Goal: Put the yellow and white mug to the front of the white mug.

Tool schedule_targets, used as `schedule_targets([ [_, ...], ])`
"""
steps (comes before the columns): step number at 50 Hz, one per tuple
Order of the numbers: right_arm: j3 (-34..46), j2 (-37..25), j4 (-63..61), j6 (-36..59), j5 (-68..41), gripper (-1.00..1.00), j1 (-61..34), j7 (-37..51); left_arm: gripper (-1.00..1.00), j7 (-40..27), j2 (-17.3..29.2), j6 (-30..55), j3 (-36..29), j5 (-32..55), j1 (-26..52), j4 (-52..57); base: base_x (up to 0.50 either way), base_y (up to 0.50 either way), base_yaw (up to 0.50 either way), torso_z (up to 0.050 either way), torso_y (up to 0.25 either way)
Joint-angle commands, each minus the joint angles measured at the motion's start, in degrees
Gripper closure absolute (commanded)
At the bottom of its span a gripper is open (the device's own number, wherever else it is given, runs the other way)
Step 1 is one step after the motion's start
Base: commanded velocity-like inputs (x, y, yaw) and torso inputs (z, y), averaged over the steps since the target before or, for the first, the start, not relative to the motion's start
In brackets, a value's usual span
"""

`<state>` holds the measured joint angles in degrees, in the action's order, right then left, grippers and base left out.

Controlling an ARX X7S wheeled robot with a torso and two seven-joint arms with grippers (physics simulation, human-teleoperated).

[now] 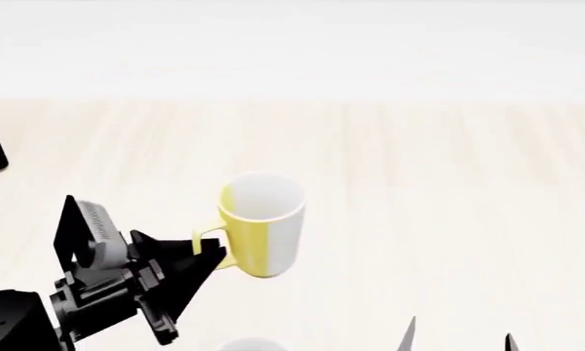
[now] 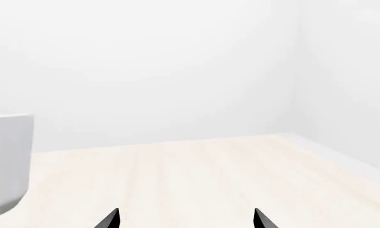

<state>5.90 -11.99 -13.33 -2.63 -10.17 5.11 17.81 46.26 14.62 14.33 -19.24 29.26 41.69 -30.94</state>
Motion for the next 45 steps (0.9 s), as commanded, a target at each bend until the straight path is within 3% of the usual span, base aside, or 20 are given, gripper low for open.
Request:
schedule_targets([
  [1,0.46,-0.33,-0.12,-0.01,-0.02,-1.00,0.01,0.32,1.00,4.55,0.41,1.42,-0.38,2.83,2.18,-0.79,0.00,0.00,0.00,0.000,0.000],
  [19,1.00,-0.82,-0.47,-0.13,-0.21,-1.00,0.12,0.80,1.00,4.39,0.51,-0.15,-0.69,2.09,2.39,-3.13,0.00,0.00,0.00,0.000,0.000],
  [45,2.04,-1.41,-0.52,-0.32,-0.19,-1.00,0.07,1.36,1.00,9.06,-4.69,-17.26,-3.36,-4.52,5.53,-29.89,0.00,0.00,0.00,0.000,0.001],
])
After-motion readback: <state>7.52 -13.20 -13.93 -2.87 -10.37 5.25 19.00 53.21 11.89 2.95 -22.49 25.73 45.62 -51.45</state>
